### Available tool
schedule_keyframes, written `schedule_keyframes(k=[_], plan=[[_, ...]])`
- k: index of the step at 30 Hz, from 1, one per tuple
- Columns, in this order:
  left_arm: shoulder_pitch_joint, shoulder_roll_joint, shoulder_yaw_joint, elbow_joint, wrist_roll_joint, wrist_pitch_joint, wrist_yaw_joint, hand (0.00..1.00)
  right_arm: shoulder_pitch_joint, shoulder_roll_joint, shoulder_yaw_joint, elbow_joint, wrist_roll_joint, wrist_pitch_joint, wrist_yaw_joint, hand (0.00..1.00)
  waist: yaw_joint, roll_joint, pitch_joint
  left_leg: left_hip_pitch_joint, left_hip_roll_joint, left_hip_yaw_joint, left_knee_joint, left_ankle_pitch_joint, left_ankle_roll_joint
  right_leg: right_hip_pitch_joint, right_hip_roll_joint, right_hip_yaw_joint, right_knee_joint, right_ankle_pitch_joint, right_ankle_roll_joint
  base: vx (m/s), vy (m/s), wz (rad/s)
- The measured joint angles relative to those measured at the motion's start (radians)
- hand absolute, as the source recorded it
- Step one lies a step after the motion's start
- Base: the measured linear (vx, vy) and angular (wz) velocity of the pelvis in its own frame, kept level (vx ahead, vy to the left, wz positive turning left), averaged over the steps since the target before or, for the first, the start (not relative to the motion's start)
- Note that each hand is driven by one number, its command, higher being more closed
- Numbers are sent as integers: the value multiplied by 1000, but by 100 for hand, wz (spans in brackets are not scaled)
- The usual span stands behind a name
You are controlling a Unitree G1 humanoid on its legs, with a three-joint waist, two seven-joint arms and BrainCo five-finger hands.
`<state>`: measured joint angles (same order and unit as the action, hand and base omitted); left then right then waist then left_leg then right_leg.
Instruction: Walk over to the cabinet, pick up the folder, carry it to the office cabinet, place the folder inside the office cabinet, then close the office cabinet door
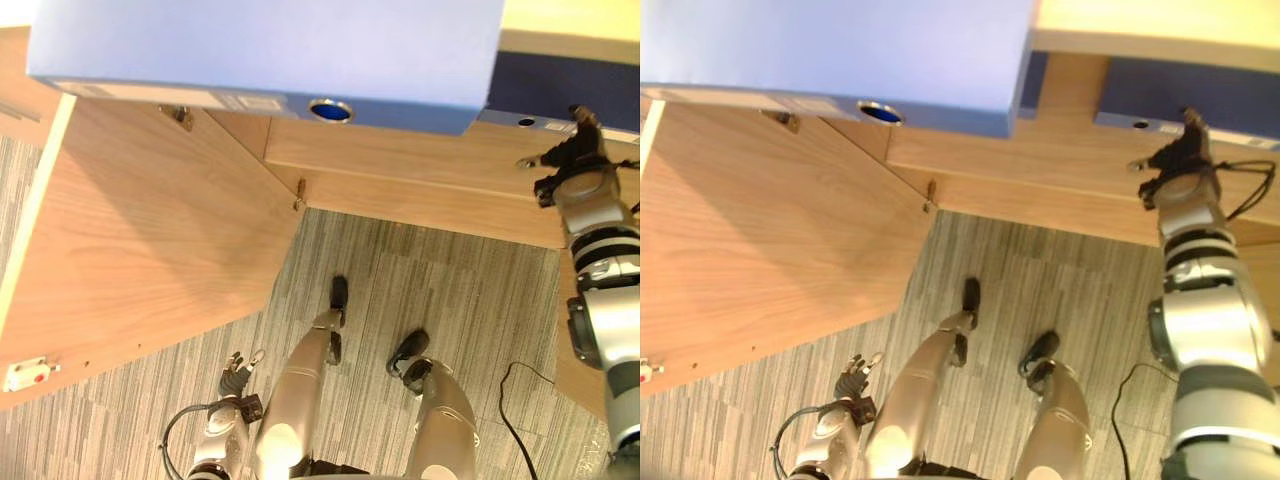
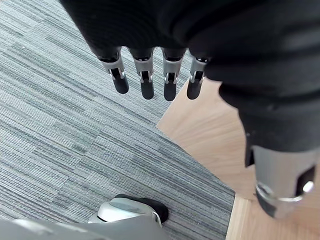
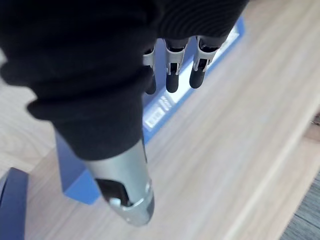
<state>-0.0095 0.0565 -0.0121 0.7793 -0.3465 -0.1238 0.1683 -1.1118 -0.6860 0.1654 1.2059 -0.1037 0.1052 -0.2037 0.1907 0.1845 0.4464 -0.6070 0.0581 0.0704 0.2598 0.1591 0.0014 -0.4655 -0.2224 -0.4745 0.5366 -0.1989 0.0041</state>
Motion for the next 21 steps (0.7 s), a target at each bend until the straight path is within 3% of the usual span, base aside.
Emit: schedule_keyframes(k=[5,14,16,17,19,21], plan=[[13,20,2,-2,2,8,-8,0,104,140,-129,18,-4,13,6,0,-26,-29,18,114,6,-5,-90,30,-17,95,24,-9,-48,3,0,55,-127,3],[66,38,47,-31,28,43,-49,0,435,502,-472,-39,-37,16,8,0,-59,-95,10,350,9,-21,-209,48,-43,320,57,-21,-142,1,6,52,-66,7],[77,49,62,-1,23,57,-70,0,538,567,-519,-66,-41,23,18,0,-76,-118,-31,390,6,-25,-262,65,-48,347,61,-29,-164,2,17,55,-13,9],[95,60,84,44,22,69,-87,0,639,619,-536,-78,-52,27,25,0,-94,-145,-95,436,7,-24,-340,95,-53,368,72,-31,-193,6,24,75,-6,3],[97,68,103,72,20,79,-96,0,694,644,-536,-84,-57,27,26,0,-106,-164,-127,453,11,-23,-353,97,-56,394,83,-31,-224,13,34,60,-11,-3],[100,68,145,103,5,90,-102,0,788,674,-536,-100,-53,24,26,0,-122,-184,-204,456,23,-15,-354,89,-59,422,115,-28,-310,44,42,48,-19,-14]])
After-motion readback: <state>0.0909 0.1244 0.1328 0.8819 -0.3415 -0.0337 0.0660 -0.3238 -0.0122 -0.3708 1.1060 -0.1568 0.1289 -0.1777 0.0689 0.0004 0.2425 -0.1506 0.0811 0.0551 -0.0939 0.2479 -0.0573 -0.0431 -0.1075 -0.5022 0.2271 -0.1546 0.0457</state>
